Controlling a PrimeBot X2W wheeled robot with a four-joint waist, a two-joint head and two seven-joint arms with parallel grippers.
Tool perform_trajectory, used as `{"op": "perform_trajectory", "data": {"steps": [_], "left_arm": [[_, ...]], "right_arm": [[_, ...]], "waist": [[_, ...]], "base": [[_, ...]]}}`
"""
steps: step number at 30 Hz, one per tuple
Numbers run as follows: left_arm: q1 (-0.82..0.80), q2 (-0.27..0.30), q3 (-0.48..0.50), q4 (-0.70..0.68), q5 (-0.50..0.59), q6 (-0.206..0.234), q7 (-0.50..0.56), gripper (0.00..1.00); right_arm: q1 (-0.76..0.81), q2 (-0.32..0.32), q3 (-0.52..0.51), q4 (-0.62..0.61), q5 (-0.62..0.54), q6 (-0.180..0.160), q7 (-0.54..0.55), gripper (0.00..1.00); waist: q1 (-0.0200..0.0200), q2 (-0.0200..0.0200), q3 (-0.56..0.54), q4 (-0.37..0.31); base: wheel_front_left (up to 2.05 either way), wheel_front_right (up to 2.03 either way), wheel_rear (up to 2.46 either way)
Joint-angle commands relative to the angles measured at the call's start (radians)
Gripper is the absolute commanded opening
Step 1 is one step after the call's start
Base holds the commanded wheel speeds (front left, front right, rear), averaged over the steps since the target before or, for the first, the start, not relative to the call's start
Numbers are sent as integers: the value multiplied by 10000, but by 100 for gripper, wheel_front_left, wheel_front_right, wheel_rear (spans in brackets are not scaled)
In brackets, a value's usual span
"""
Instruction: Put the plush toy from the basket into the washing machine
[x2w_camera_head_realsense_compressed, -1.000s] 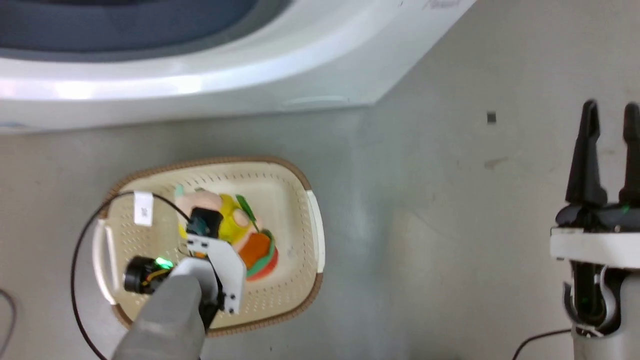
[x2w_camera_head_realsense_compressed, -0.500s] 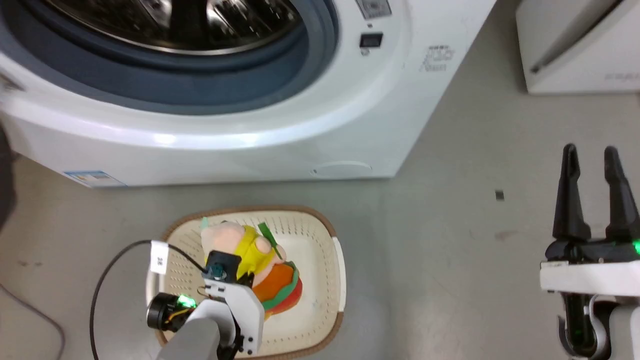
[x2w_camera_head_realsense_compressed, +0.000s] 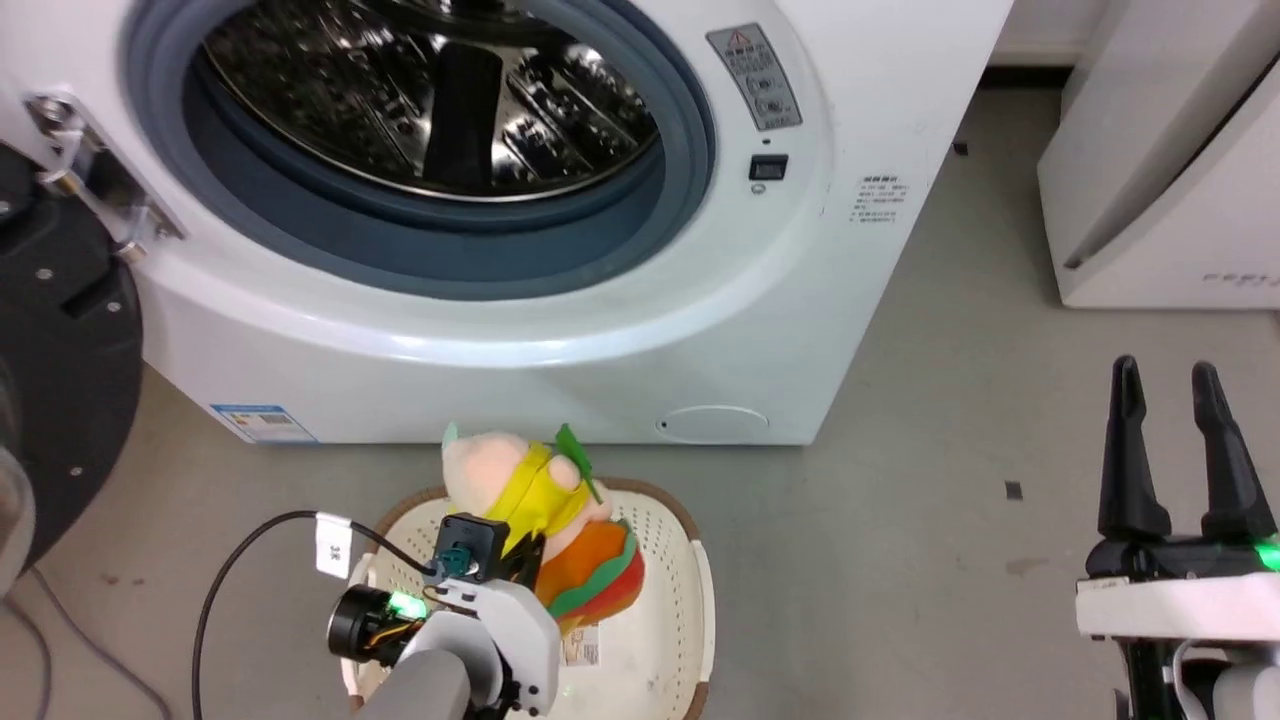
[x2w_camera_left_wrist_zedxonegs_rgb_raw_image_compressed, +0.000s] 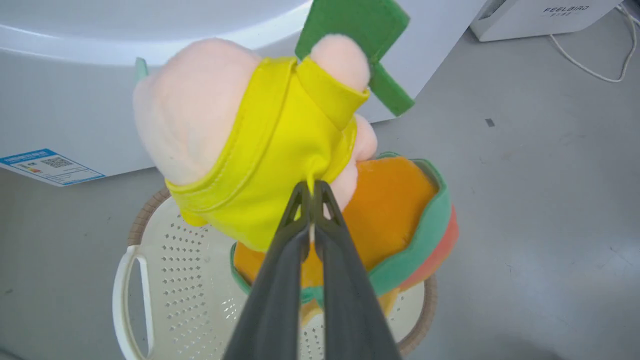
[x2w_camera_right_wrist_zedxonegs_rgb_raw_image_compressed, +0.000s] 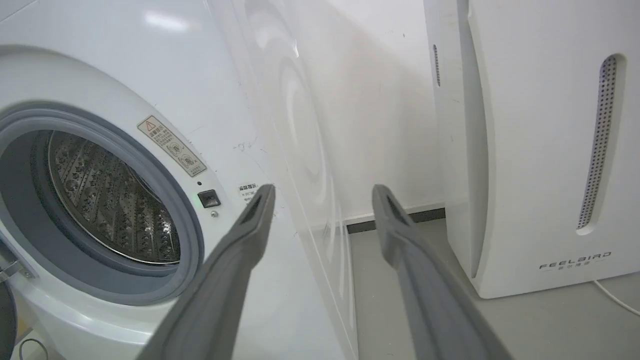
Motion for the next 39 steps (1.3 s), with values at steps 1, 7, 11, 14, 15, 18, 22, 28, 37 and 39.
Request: {"op": "perform_trajectory", "data": {"steps": [1, 7, 11, 14, 15, 18, 22, 28, 37, 39], "left_arm": [[144, 49, 30, -139, 22, 56, -53, 0], [736, 176, 261, -1812, 246, 452, -55, 0], [1109, 300, 577, -2999, 415, 787, -55, 0], [1362, 398, 859, -3900, 601, 1055, -56, 0], [1441, 427, 949, -4164, 674, 1136, -56, 0], [1590, 470, 1234, -4837, 846, 1309, -56, 0], [1561, 491, 1598, -5301, 999, 1431, -56, 0], [895, 541, 2128, -5448, 1132, 1458, -56, 0], [-700, 894, 2849, -5090, 1343, 1394, -56, 0], [-1096, 1010, 2974, -4935, 1403, 1364, -56, 0]], "right_arm": [[150, -4, -15, 20, -84, -7, -44, 100], [431, -4, -80, 23, -113, -7, -44, 100], [602, -4, -53, 11, -137, -7, -44, 100], [682, -4, -7, -31, -145, -7, -44, 100], [706, -4, 10, -46, -150, -7, -44, 100], [761, -4, 33, -95, -158, -7, -44, 100], [776, -4, 87, -162, -164, -7, -44, 100], [608, -4, 138, -270, -141, -7, -44, 100], [-94, -4, 180, -469, -25, -7, -44, 100], [-297, -4, 177, -510, 12, -7, -44, 100]], "waist": [[1, 0, -104, 51], [1, 0, -483, 184], [1, 0, -711, 239], [1, 0, -842, 244], [1, 0, -880, 240], [1, 0, -976, 220], [1, 0, -1001, 126], [1, 0, -657, -117], [1, 0, 638, -772], [1, 0, 990, -925]], "base": [[0, 0, 0], [0, 0, 0], [0, 0, 0], [0, 0, 0], [0, 0, 0], [0, 0, 0], [0, 0, 0], [0, 0, 0], [0, 0, 0], [0, 0, 0]]}}
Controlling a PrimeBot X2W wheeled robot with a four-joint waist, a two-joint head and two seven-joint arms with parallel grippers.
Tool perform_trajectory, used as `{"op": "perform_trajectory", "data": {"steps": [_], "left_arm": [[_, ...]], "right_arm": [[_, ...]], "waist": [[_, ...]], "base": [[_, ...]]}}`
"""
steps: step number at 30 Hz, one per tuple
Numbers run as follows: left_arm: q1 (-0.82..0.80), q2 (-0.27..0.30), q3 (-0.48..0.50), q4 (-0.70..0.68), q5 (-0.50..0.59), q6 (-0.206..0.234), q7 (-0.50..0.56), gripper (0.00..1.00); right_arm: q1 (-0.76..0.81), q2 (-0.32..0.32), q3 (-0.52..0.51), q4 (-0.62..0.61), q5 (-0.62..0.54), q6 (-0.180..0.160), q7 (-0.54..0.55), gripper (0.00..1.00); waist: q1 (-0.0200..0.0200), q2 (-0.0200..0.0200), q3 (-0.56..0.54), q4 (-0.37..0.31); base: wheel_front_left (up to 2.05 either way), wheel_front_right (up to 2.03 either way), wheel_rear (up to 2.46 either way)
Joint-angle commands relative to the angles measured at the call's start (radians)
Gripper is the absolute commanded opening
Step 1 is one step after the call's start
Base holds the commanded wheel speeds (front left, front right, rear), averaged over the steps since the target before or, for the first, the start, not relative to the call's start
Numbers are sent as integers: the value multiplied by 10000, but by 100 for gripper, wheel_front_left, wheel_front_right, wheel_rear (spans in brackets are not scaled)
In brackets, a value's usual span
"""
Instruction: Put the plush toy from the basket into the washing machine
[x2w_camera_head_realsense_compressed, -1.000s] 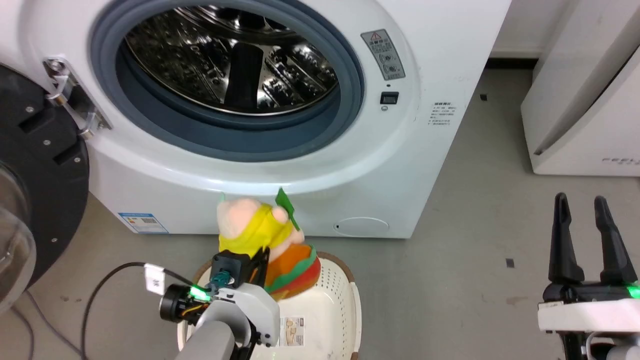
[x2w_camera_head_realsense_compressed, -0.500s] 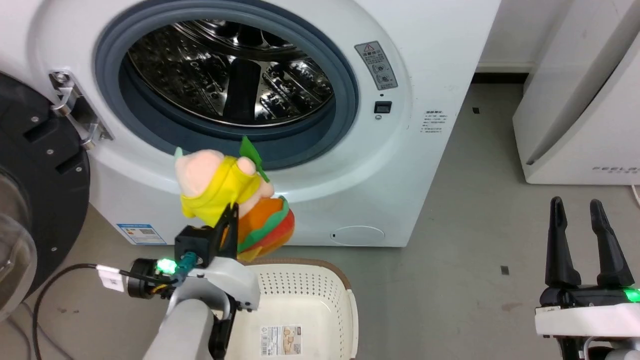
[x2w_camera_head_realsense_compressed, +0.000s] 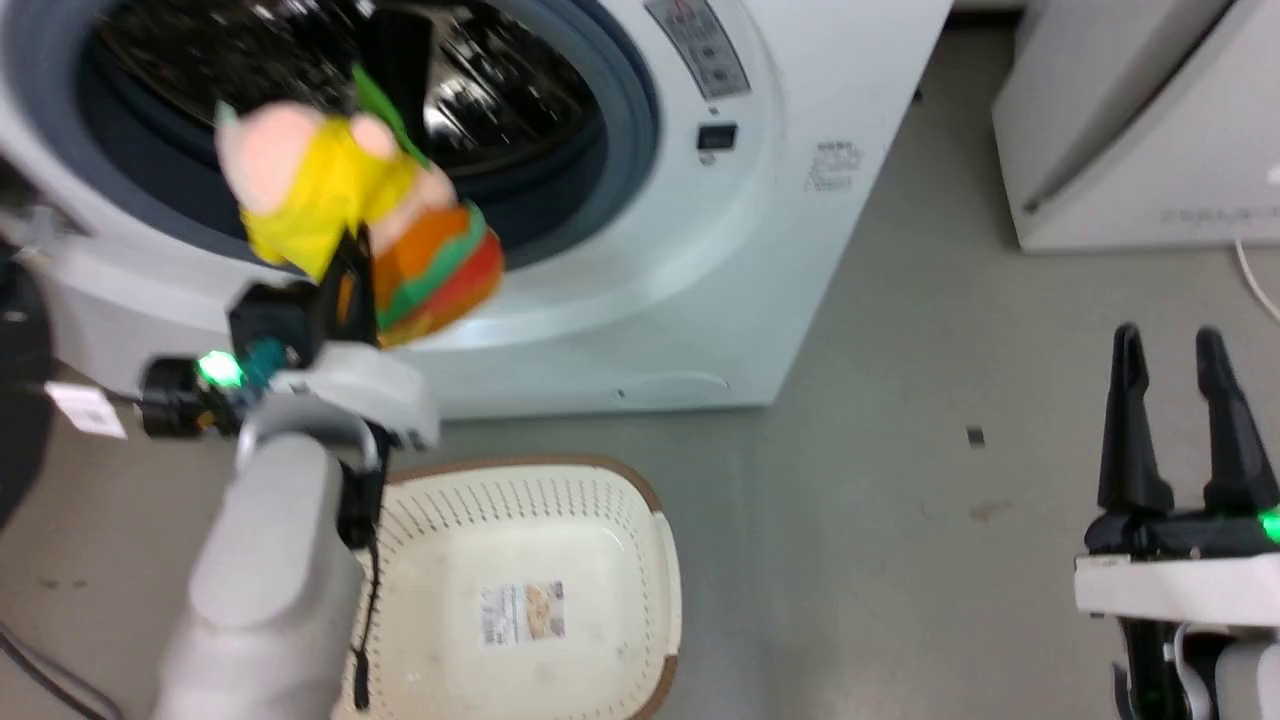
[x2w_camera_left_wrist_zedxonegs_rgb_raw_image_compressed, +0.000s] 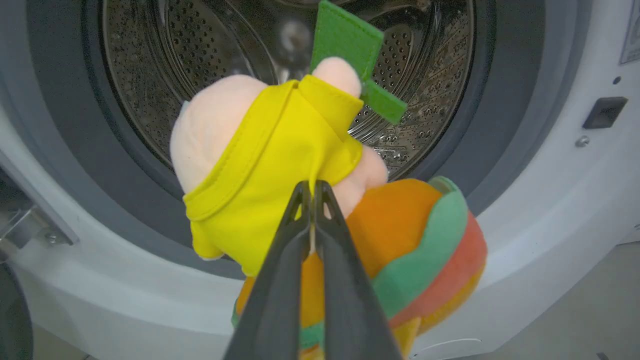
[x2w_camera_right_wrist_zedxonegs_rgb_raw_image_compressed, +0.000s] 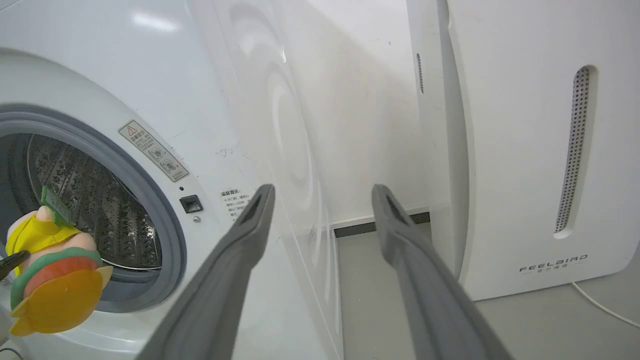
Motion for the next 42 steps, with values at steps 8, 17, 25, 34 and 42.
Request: {"op": "perform_trajectory", "data": {"steps": [8, 17, 25, 34, 42], "left_arm": [[-1804, 496, 491, 495, 244, -80, -57, 0], [-3801, 1094, 846, 1366, 441, -58, -57, 0], [-5492, 1756, 1020, 2383, 575, 72, -57, 0], [-6760, 2375, 1169, 2659, 646, 226, -57, 0], [-6891, 2412, 1045, 3144, 721, 257, -57, 100]], "right_arm": [[-818, -4, 61, -213, 127, -7, -44, 100], [-1522, -4, 151, -307, 350, -7, -44, 100], [-1905, -4, 303, -319, 679, -7, -44, 100], [-1985, -4, 378, -294, 847, -7, -44, 100], [-2017, -4, 517, -199, 853, -7, -44, 100]], "waist": [[0, 0, 1722, -807], [0, 0, 2993, -1305], [0, 0, 3755, -1884], [0, 0, 4166, -2209], [0, 0, 4033, -2224]], "base": [[0, 0, 0], [0, 0, 0], [0, 0, 0], [0, 0, 0], [0, 0, 0]]}}
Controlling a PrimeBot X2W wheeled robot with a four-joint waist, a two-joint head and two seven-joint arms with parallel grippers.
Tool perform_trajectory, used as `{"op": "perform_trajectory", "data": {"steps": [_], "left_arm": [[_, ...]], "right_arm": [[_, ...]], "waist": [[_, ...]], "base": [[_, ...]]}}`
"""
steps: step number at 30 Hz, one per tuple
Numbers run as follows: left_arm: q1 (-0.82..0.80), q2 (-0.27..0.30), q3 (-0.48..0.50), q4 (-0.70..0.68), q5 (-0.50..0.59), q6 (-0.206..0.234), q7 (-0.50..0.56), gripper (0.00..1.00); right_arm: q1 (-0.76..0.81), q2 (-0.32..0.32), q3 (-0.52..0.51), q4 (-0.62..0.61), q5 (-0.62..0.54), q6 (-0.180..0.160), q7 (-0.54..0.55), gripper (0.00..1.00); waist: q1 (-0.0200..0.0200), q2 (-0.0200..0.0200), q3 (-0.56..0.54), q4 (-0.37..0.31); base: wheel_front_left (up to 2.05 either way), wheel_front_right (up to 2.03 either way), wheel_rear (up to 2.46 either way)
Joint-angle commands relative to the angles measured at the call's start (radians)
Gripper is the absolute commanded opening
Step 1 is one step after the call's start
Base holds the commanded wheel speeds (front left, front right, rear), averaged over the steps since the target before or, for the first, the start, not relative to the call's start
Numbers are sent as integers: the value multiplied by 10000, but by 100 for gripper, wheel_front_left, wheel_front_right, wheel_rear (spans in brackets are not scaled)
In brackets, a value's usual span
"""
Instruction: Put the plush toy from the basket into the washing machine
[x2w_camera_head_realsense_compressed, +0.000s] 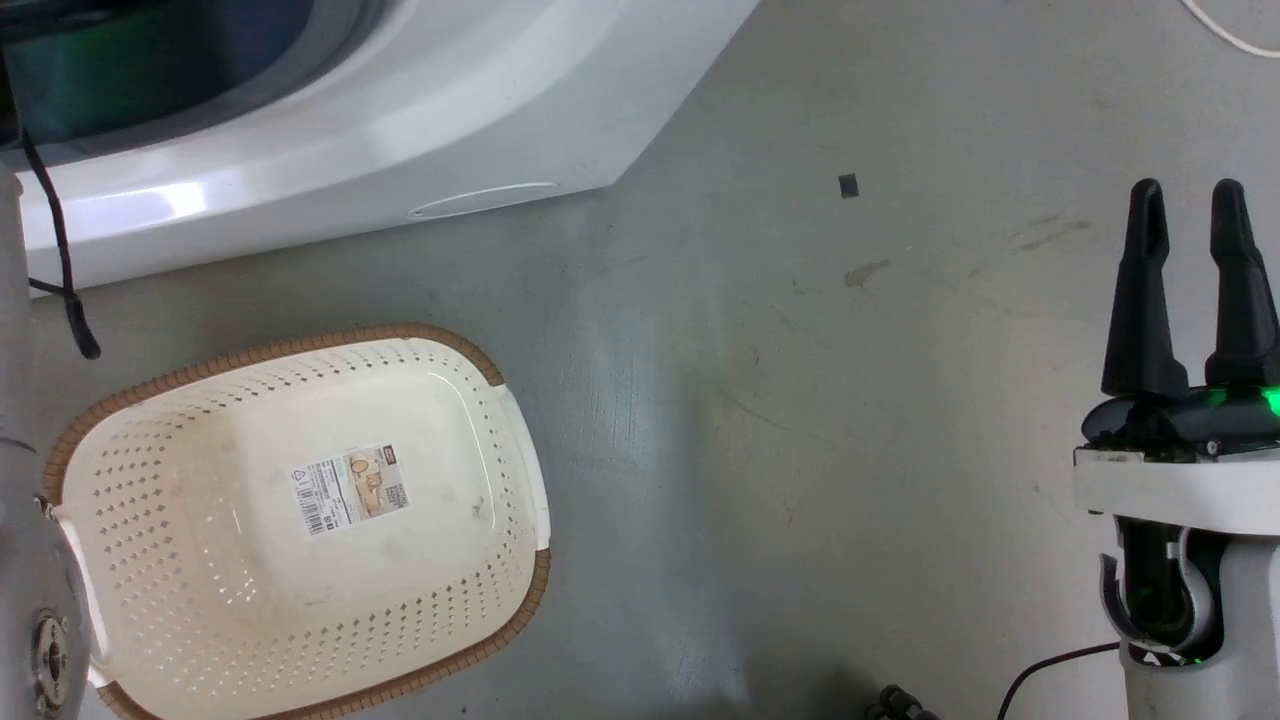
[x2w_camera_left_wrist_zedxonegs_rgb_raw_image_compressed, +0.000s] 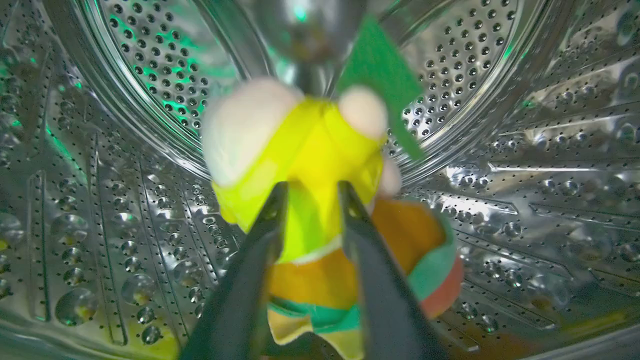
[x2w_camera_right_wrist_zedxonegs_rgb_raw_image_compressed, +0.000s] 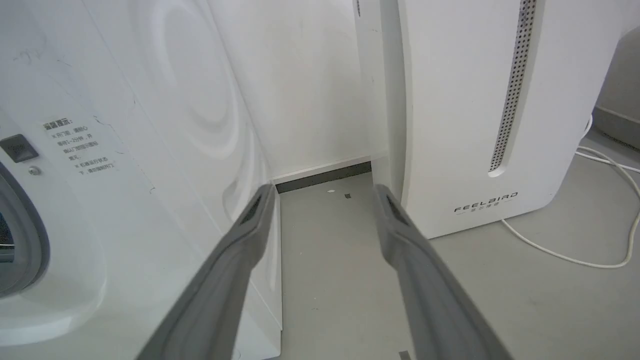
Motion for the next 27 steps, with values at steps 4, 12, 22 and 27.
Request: {"op": "perform_trajectory", "data": {"steps": [4, 12, 22, 27], "left_arm": [[170, -23, -46, 133, 1, 4, -55, 100], [1166, -358, -155, 147, -27, -45, -55, 100], [3489, -1015, -5, -1228, -170, 51, -55, 100], [5002, -1416, 154, -2428, -158, 223, -55, 100]], "right_arm": [[-126, -4, 93, 53, -5, -7, -44, 100], [63, -4, 156, 190, -165, -7, -44, 100], [661, -4, 262, 512, -717, -7, -44, 100], [1046, -4, 168, 663, -1177, -7, -44, 100]], "waist": [[-1, 0, -280, 67], [-1, 0, -977, 311], [-1, 0, -2412, 903], [-1, 0, -3118, 1270]], "base": [[0, 0, 0], [0, 0, 0], [0, 0, 0], [0, 0, 0]]}}
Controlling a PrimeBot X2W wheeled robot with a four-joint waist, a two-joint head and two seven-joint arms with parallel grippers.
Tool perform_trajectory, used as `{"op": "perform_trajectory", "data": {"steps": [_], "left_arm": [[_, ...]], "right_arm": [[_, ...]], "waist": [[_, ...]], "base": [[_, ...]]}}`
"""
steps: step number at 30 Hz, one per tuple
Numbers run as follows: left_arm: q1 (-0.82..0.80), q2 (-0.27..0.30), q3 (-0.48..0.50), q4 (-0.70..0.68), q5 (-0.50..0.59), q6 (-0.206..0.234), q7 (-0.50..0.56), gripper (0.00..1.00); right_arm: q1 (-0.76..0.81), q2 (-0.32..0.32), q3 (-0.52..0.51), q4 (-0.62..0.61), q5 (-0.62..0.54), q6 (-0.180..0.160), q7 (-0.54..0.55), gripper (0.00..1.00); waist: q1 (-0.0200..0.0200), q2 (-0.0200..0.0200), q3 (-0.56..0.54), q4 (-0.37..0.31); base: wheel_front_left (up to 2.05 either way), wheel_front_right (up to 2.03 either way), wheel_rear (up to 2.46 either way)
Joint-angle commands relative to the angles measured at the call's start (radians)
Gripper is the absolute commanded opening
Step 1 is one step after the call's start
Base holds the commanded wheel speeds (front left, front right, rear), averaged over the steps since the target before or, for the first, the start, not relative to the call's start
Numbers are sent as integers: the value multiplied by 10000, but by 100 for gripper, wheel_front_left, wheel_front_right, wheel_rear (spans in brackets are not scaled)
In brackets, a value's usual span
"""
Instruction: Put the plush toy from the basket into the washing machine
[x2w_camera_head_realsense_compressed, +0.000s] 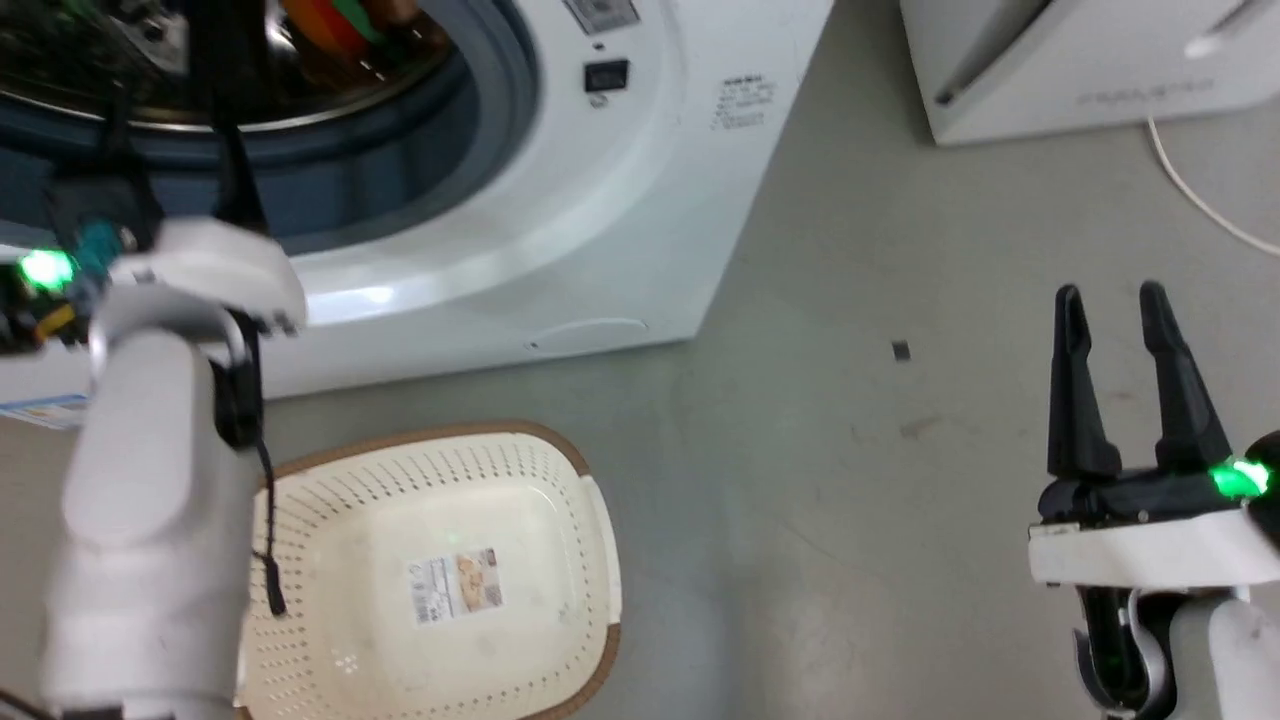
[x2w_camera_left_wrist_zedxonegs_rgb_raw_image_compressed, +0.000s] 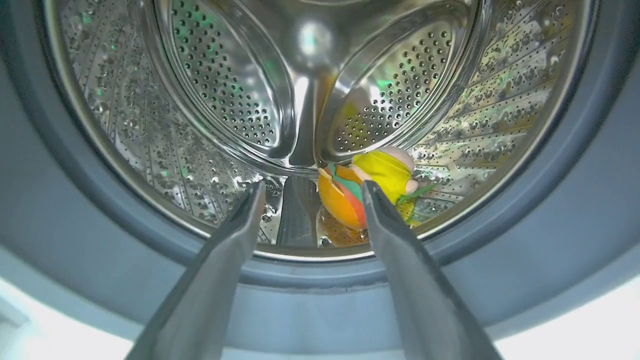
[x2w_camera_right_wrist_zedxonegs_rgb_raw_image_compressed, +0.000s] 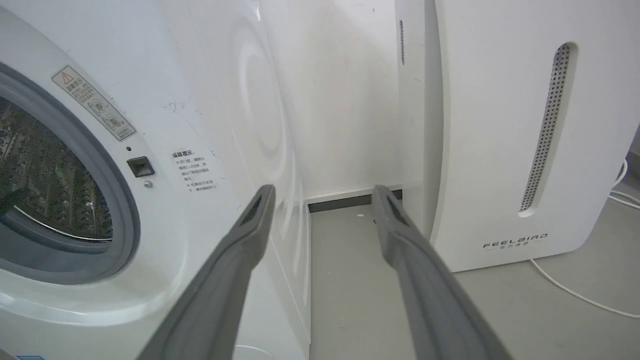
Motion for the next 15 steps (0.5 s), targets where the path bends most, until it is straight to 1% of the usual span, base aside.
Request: {"op": "perform_trajectory", "data": {"steps": [1, 7, 15], "left_arm": [[286, -58, 16, -152, 26, 30, -43, 100], [1813, -509, -89, -1405, 207, -61, -43, 100], [3795, -1101, -186, -2854, 374, -71, -44, 100]], "right_arm": [[153, -4, -35, 63, -87, -7, -42, 100], [562, -4, -109, 443, -581, -7, -42, 100], [1070, -4, -218, 547, -1225, -7, -42, 100]], "waist": [[1, 0, -446, 331], [1, 0, -1169, 744], [1, 0, -2053, 1134]], "base": [[0, 0, 0], [0, 0, 0], [0, 0, 0]]}}
